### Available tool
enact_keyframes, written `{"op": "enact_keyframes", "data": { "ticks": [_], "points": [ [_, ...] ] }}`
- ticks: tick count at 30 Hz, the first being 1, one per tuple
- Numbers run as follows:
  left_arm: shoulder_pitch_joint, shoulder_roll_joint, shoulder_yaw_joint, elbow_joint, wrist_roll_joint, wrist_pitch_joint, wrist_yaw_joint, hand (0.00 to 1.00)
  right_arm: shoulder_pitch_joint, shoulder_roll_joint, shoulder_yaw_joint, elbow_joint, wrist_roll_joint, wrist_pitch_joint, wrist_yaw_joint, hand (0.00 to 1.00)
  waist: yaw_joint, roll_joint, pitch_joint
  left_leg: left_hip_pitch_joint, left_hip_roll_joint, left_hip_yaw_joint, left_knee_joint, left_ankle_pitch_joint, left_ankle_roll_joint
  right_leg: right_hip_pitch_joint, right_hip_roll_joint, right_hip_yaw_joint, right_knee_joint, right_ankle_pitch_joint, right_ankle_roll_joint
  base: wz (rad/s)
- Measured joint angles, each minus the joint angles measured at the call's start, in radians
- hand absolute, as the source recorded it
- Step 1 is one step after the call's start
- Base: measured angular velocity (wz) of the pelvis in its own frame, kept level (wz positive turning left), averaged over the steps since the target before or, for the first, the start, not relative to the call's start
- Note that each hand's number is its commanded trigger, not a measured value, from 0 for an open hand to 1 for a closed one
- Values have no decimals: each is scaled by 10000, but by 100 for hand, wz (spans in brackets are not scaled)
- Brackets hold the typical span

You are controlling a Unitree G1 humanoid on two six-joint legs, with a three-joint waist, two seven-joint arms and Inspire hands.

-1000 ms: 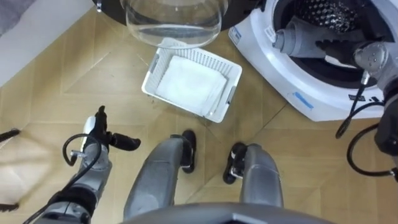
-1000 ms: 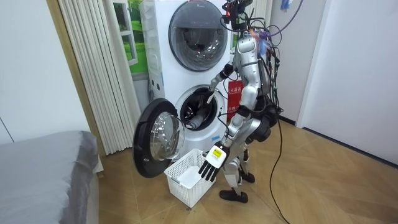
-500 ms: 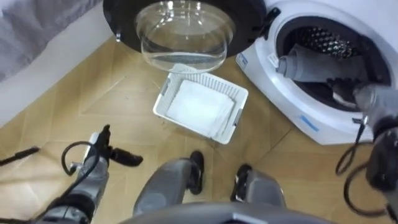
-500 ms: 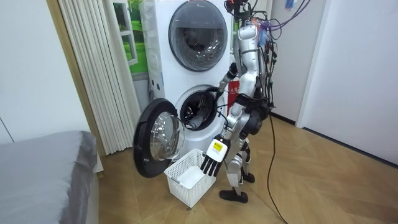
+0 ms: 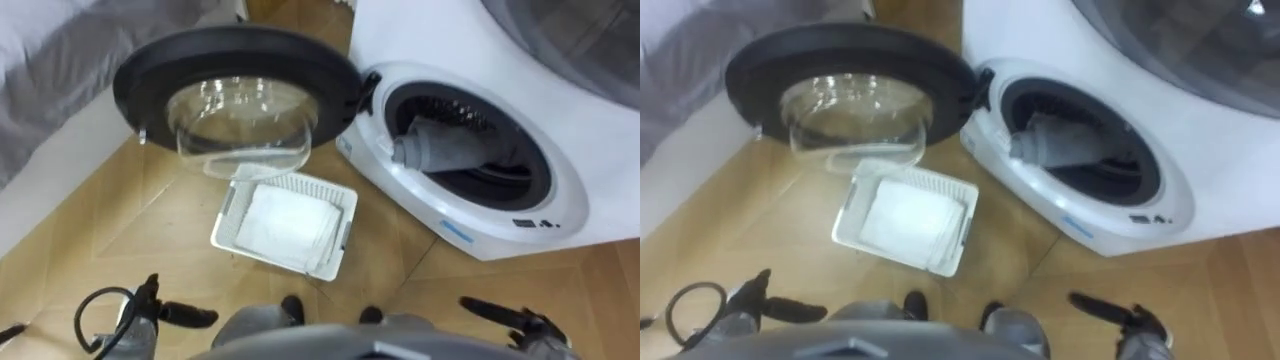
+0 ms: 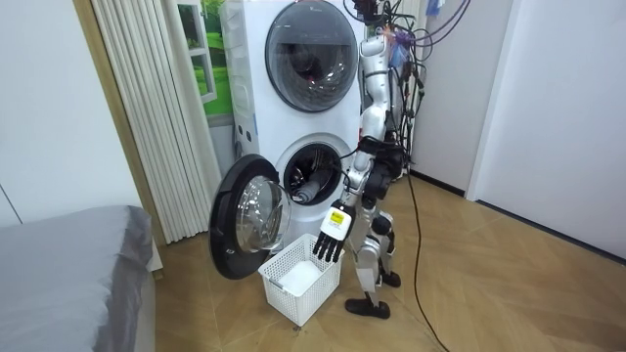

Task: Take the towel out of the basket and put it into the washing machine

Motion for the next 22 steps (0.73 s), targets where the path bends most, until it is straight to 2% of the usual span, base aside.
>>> {"op": "enact_keyframes", "data": {
  "ticks": [4, 6, 11, 16, 20, 22],
  "points": [
    [277, -26, 105, 15, 42, 13, -38, 0, 50, 40, 146, -67, -1221, 12, 281, 0, 5, 10, 2, 406, 4, -6, -130, -87, -63, 403, 53, 8, -167, -74, -83, 0],
    [408, -135, 295, 13, 34, 128, -22, 0, 107, 150, 140, -51, -1597, 69, 313, 0, -6, -8, 13, 692, 0, -13, -267, -80, -81, 669, 59, 10, -220, -125, -78, 0],
    [566, -351, 310, 14, 28, 431, -75, 0, 187, 395, 131, 3, -1760, 302, 743, 0, -3, -72, 12, 1025, 0, 32, -460, -55, -120, 899, 54, 65, -338, -192, -100, -1],
    [496, -467, 680, 47, 53, 582, -429, 0, 204, 426, 127, 82, -1816, 442, 1133, 0, -6, -205, 88, 1444, 8, 134, -694, -56, -134, 1189, 62, 171, -349, -239, -74, -7],
    [463, -489, 687, 43, 57, 703, -454, 0, 189, 505, 119, 221, -1817, 462, 1359, 0, 3, -259, 87, 1650, 5, 176, -765, -78, -165, 1380, 104, 254, -339, -242, -69, -5],
    [380, -489, 736, 41, 64, 833, -454, 0, 150, 513, 119, 231, -1828, 601, 1399, 0, 2, -285, 81, 1741, 22, 194, -776, -93, -187, 1436, 127, 290, -330, -242, -70, -5]
  ]
}}
